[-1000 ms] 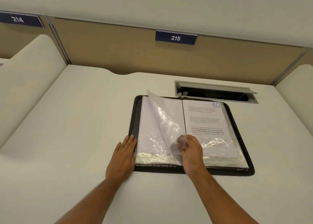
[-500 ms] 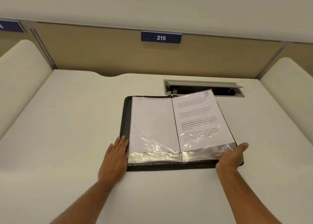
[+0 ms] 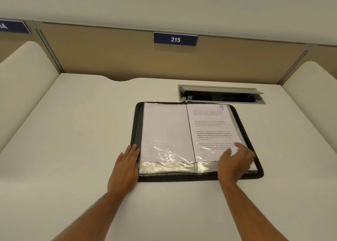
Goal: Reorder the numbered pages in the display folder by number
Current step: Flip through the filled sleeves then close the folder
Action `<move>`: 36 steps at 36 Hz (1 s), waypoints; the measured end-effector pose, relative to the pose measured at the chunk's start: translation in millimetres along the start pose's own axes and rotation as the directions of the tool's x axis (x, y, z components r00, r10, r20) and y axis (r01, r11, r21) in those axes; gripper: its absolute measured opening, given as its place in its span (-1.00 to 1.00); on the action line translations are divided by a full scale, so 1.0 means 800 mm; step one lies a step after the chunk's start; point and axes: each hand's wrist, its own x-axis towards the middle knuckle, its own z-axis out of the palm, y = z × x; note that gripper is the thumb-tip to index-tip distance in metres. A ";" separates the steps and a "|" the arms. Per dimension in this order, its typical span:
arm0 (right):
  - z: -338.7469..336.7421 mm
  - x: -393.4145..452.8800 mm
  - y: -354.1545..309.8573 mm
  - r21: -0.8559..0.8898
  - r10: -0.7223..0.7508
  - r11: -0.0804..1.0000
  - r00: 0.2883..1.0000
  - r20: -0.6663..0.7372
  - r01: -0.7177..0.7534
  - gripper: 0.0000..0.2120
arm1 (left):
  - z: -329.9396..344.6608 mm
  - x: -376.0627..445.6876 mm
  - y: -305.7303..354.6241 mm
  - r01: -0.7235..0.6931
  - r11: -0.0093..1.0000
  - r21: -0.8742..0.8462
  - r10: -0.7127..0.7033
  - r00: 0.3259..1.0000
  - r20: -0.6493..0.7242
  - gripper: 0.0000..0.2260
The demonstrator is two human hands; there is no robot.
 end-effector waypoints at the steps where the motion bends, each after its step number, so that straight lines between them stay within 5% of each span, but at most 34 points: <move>1: 0.006 -0.013 -0.009 -0.030 -0.079 0.996 0.996 0.035 0.080 -0.73 | 0.001 0.000 -0.001 0.000 1.000 -0.002 0.000 1.000 0.000 -0.38; 4: 0.025 -0.059 -0.032 -0.056 -0.327 0.937 0.923 0.204 0.344 -0.79 | 0.002 0.000 -0.002 0.003 1.000 -0.001 -0.003 1.000 0.007 -0.38; 8: 0.052 -0.118 -0.050 0.126 -0.484 0.847 0.654 0.581 0.516 -0.89 | 0.004 0.001 -0.003 0.008 1.000 -0.007 -0.008 1.000 0.007 -0.39; 11: 0.069 -0.155 -0.062 0.196 -0.600 0.730 0.477 0.642 0.654 -0.87 | 0.005 0.001 -0.004 0.008 1.000 -0.011 -0.008 1.000 0.009 -0.39; 14: 0.080 -0.178 -0.071 0.204 -0.601 0.696 0.402 0.691 0.689 -0.81 | 0.006 0.001 -0.005 0.007 1.000 -0.012 -0.007 1.000 0.011 -0.39; 19: 0.088 -0.194 -0.072 0.126 -0.506 0.737 0.418 0.754 0.664 -0.77 | 0.007 0.000 -0.005 0.002 1.000 -0.024 -0.002 1.000 0.008 -0.39; 26: 0.091 -0.189 -0.073 0.121 -0.514 0.753 0.463 0.722 0.647 -0.95 | 0.011 0.001 -0.009 0.004 1.000 -0.002 -0.004 1.000 -0.001 -0.42; 32: 0.070 -0.168 -0.081 0.224 -0.361 0.932 0.652 0.667 0.286 -0.90 | 0.010 0.002 -0.008 0.009 1.000 0.007 -0.009 1.000 0.002 -0.41; 36: 0.053 -0.144 -0.076 0.340 -0.193 0.940 0.780 0.595 -0.026 -0.86 | 0.008 0.001 -0.006 0.001 1.000 0.018 -0.001 1.000 0.002 -0.40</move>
